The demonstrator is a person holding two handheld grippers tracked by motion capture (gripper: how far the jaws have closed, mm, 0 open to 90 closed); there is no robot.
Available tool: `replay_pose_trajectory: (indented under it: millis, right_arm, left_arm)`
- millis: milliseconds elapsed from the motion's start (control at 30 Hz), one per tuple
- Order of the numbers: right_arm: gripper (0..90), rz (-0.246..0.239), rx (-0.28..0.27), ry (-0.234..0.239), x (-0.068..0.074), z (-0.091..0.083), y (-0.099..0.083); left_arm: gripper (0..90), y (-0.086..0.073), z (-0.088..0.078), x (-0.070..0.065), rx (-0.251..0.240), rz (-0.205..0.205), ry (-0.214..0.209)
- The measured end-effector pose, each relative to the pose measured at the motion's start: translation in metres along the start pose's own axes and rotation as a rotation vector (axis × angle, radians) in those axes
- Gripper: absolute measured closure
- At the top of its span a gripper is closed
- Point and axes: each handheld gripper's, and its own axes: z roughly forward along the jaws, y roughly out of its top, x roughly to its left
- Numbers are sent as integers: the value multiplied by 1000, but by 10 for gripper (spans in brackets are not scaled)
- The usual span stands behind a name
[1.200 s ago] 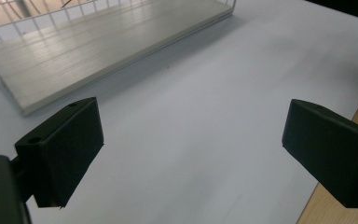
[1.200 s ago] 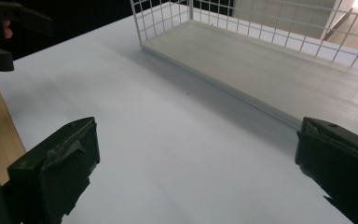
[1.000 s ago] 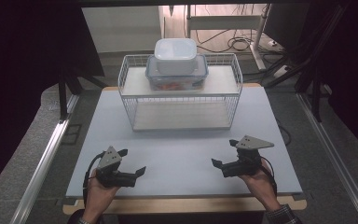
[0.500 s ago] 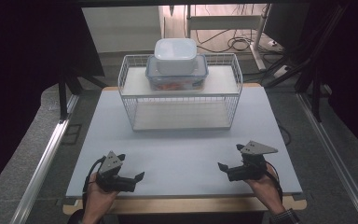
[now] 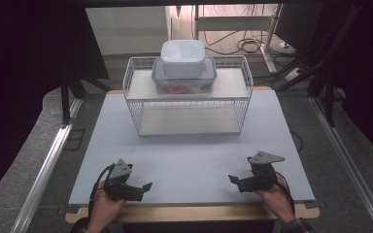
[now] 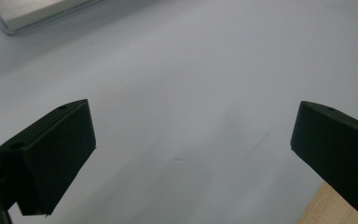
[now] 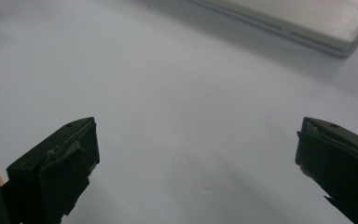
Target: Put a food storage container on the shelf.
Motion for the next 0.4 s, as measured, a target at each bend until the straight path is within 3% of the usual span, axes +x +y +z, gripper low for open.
replay_pose_trajectory:
  millis: [233, 400]
  right_arm:
    - [0, 4, 60, 14, 0, 7, -4]
    - [0, -3, 84, 6, 1, 9, -5]
  left_arm:
    - [0, -2, 9, 0, 70, -3, -5]
    - [0, -1, 9, 0, 72, 0, -7]
